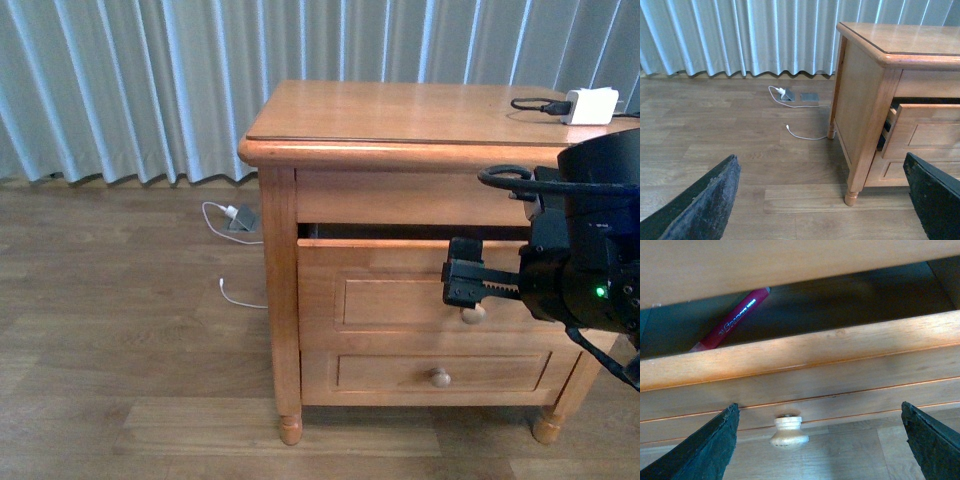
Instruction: Place pink marker in drawer with both arms
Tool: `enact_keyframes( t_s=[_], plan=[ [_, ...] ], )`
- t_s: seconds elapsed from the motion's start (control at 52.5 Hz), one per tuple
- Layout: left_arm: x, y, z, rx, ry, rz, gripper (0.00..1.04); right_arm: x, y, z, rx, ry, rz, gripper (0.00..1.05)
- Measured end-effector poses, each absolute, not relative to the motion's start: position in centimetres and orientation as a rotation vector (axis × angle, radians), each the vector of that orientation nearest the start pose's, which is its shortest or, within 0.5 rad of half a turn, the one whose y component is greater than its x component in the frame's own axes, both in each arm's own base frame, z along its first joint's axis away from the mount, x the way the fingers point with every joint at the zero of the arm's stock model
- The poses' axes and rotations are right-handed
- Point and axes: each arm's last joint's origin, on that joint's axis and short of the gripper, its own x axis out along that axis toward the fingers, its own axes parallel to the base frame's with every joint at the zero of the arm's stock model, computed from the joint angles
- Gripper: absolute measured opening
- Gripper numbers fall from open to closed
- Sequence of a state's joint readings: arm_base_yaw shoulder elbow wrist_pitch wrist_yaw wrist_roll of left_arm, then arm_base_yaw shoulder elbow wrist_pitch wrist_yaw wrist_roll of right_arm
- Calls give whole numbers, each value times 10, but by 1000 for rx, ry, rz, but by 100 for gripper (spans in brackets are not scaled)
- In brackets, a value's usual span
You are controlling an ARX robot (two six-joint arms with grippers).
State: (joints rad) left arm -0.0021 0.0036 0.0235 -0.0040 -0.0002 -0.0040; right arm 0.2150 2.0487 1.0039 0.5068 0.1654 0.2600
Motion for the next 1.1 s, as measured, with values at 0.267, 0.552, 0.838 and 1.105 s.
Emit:
enact_keyframes(
  t_s=[0.267, 0.552, 0.838, 1.105],
  plan=[
    [96, 0, 171, -4, -16, -2, 99, 417, 80, 98, 171, 448, -34, 96],
    [96, 0, 171, -4, -16, -2, 99, 424, 79, 92, 175, 381, -36, 96],
    [96, 0, 171, -4, -16, -2, 99, 406, 75, 102, 138, 376, -11, 96],
    [96, 0, 171, -4, -16, -2, 99, 350, 74, 142, 122, 406, 33, 96]
  ],
)
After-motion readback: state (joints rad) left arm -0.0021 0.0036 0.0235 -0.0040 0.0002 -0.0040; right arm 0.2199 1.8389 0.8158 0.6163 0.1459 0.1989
